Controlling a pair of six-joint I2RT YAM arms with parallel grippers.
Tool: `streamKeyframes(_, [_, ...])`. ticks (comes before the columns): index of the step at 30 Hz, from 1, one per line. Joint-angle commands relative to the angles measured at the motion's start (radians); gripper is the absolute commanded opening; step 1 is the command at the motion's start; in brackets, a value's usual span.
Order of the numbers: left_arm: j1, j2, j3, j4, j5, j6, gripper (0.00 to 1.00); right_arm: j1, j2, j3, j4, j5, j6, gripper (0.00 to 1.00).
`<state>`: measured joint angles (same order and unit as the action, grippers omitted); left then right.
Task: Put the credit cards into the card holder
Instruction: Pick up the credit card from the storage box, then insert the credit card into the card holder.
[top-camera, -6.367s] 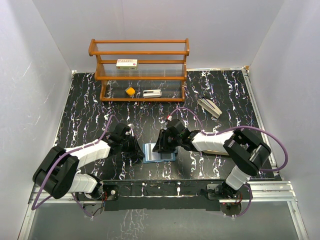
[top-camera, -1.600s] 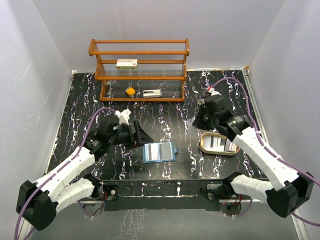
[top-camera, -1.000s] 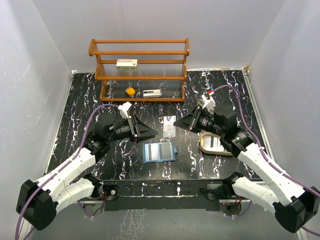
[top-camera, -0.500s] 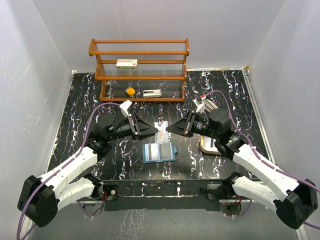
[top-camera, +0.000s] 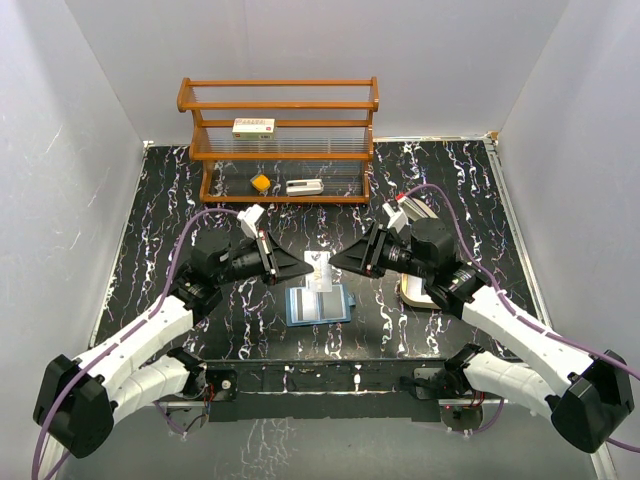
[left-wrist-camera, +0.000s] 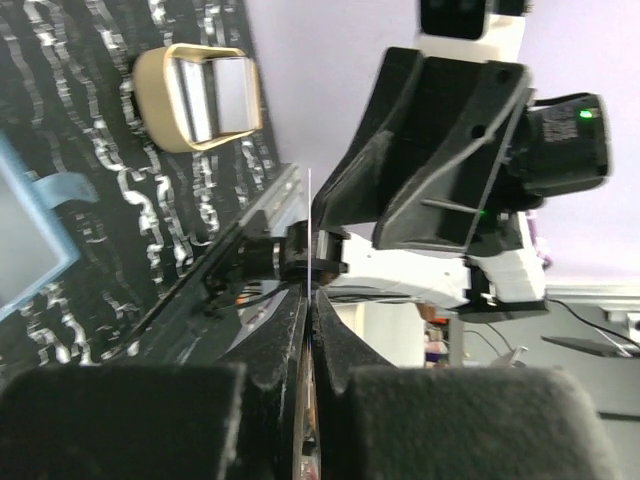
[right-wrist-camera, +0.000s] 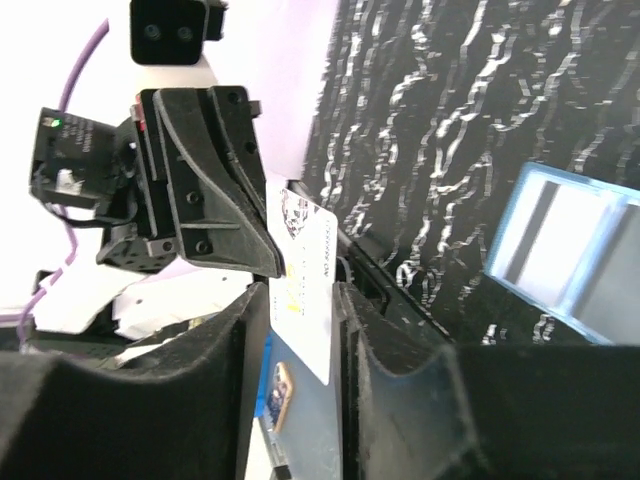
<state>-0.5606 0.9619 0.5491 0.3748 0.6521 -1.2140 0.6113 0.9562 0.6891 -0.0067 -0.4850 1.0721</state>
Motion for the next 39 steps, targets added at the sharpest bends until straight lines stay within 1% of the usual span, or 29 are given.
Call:
streamKeyframes(1, [-0.004,-0.035,0.043,-0.204,-0.056,0.129,0.00,0.003,-0.020,0.044,-0.088,0.098,-0.090,0.33])
streamKeyframes(3, [-0.004,-0.038,0.044,-0.270,-0.092,0.199,0.00,0.003,-0.015,0.040,-0.131,0.138,-0.109,0.34])
streamKeyframes(5, [-0.003,-0.037,0.029,-0.317,-0.131,0.231,0.00,0.004,0.001,0.038,-0.168,0.171,-0.128,0.34])
streamKeyframes(7, [-0.003,-0.019,0.009,-0.326,-0.146,0.248,0.00,0.003,0.024,0.035,-0.199,0.197,-0.150,0.34])
streamKeyframes(12, [-0.003,0.092,0.021,-0.366,-0.139,0.305,0.00,0.004,0.109,0.085,-0.341,0.312,-0.245,0.38])
streamKeyframes(14, [0.001,0.138,0.034,-0.382,-0.138,0.320,0.00,0.004,0.145,0.105,-0.371,0.332,-0.271,0.39])
streamKeyframes(19, [0.029,0.225,0.038,-0.342,-0.096,0.318,0.00,0.010,0.230,0.132,-0.404,0.350,-0.327,0.45])
streamKeyframes(26, [0.110,0.316,0.005,-0.249,-0.002,0.302,0.00,0.028,0.323,0.155,-0.445,0.407,-0.391,0.46])
streamKeyframes(31, [0.113,0.368,-0.013,-0.170,0.050,0.299,0.00,0.047,0.374,0.176,-0.467,0.436,-0.419,0.47])
streamKeyframes(35, [0.113,0.428,0.009,-0.183,0.056,0.330,0.00,0.057,0.406,0.184,-0.458,0.436,-0.431,0.48])
streamKeyframes(39, [0.113,0.478,0.007,-0.165,0.054,0.332,0.00,0.070,0.447,0.197,-0.457,0.431,-0.443,0.48])
